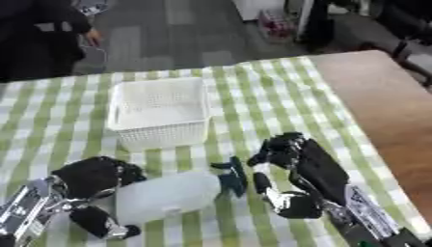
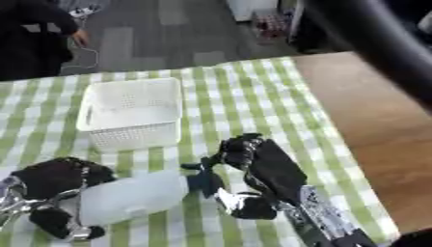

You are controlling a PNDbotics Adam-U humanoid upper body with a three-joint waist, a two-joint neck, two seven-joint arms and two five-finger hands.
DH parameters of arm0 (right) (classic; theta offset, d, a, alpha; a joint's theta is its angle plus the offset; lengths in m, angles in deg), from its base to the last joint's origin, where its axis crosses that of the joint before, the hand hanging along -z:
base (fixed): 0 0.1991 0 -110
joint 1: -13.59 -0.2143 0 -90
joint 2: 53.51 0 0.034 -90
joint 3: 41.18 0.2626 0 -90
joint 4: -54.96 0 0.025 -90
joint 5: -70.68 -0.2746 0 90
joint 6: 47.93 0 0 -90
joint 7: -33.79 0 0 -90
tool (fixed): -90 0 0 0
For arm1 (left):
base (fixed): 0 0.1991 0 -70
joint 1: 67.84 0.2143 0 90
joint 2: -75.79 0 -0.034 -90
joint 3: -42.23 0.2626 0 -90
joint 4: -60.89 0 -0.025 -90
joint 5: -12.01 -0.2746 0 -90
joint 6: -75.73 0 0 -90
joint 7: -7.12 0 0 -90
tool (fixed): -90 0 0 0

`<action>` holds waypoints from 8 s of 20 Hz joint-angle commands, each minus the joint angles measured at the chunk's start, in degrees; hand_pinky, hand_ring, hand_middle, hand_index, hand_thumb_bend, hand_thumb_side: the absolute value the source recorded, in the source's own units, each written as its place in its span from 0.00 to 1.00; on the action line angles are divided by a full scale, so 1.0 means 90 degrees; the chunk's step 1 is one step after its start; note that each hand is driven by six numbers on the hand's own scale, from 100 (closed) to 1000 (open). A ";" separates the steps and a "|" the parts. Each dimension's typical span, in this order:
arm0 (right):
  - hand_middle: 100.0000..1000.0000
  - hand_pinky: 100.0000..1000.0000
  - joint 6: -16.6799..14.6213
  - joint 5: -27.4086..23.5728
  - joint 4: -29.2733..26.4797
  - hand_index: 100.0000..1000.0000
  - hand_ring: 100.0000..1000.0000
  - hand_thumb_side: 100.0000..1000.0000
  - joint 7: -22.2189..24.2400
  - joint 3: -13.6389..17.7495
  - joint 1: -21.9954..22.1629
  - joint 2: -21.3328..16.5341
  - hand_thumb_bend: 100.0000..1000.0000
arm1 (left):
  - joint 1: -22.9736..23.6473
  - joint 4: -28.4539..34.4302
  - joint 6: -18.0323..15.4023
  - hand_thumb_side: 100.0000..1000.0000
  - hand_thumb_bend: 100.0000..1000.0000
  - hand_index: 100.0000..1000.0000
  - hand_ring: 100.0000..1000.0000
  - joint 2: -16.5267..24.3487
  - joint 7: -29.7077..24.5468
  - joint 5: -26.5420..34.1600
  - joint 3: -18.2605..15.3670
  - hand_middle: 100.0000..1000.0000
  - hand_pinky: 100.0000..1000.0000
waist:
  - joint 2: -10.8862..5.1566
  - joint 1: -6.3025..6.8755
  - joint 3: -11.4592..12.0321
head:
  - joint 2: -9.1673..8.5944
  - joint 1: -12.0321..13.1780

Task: Pick up objects on the table and place them in the box.

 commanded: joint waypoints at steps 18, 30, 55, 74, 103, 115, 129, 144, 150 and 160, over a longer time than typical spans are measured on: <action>0.37 0.29 0.0009 0.0051 -0.0086 0.56 0.33 1.00 -0.0054 0.0030 -0.0018 -0.0075 0.00 | 0.0246 0.1476 0.0084 1.00 0.11 0.28 0.00 0.0527 0.0886 0.0860 -0.0021 0.00 0.00 | -0.0044 -0.0007 0.0064 | -0.0025 0.0022; 0.37 0.28 0.0039 0.0101 -0.0086 0.56 0.33 1.00 -0.0068 0.0019 0.0008 -0.0055 0.00 | 0.0338 0.2718 0.0417 1.00 0.10 0.27 0.00 0.0812 0.0580 0.1940 -0.0138 0.00 0.00 | -0.0053 -0.0012 0.0094 | -0.0025 0.0053; 0.37 0.28 0.0059 0.0117 -0.0086 0.57 0.33 1.00 -0.0083 0.0018 0.0017 -0.0060 0.00 | 0.0314 0.3345 0.0718 1.00 0.10 0.27 0.00 0.1462 0.0802 0.2378 -0.0371 0.00 0.00 | -0.0061 0.0001 0.0114 | -0.0303 -0.0201; 0.41 0.32 0.0704 0.1721 -0.0086 0.55 0.37 1.00 -0.2340 0.0744 0.0613 -0.0303 0.00 | 0.0336 0.3097 0.0836 1.00 0.10 0.26 0.00 0.2554 0.2645 0.1785 -0.0761 0.00 0.00 | -0.0069 0.0078 0.0002 | -0.1300 -0.0984; 0.39 0.31 0.0564 0.1551 -0.0086 0.54 0.35 1.00 -0.2204 0.0541 0.0234 -0.0355 0.00 | -0.0387 0.0871 -0.1223 1.00 0.12 0.27 0.00 0.3310 0.7775 -0.0279 -0.1340 0.00 0.00 | 0.0100 0.0222 -0.0566 | -0.1150 -0.0252; 0.39 0.30 0.0236 0.1065 -0.0086 0.54 0.35 1.00 -0.2012 0.0564 -0.0149 -0.0475 0.00 | -0.0573 0.0698 -0.1037 1.00 0.12 0.27 0.00 0.3391 0.7775 -0.1492 -0.1319 0.00 0.00 | 0.0237 0.0257 -0.0935 | -0.1455 0.0241; 0.38 0.29 -0.0031 0.0691 -0.0086 0.54 0.34 1.00 -0.1895 0.0607 -0.0585 -0.0564 0.00 | -0.0872 0.0037 -0.0167 1.00 0.11 0.28 0.00 0.3270 0.7775 -0.2516 -0.1517 0.00 0.00 | 0.0493 0.0367 -0.1522 | -0.2177 0.0523; 0.38 0.29 -0.0235 0.0352 -0.0086 0.54 0.33 1.00 -0.1716 0.0631 -0.0867 -0.0602 0.00 | -0.1075 -0.0326 0.0235 1.00 0.07 0.88 1.00 0.3084 0.7775 -0.3661 -0.1323 0.87 1.00 | 0.0664 0.0462 -0.1813 | -0.2536 0.0544; 0.38 0.29 -0.0206 0.0325 -0.0086 0.54 0.33 1.00 -0.1622 0.0621 -0.0773 -0.0613 0.00 | -0.1065 -0.0237 0.0195 1.00 0.11 0.97 1.00 0.3160 0.7775 -0.3872 -0.1230 1.00 1.00 | 0.0564 0.0434 -0.1709 | -0.2519 0.0441; 0.37 0.28 -0.0099 0.0140 -0.0086 0.54 0.32 1.00 -0.1413 0.0630 -0.0585 -0.0595 0.00 | -0.0482 0.0849 0.0034 1.00 0.09 0.93 1.00 0.4084 0.7775 -0.1969 -0.1526 0.96 1.00 | 0.0338 0.0437 -0.1388 | -0.1855 0.0518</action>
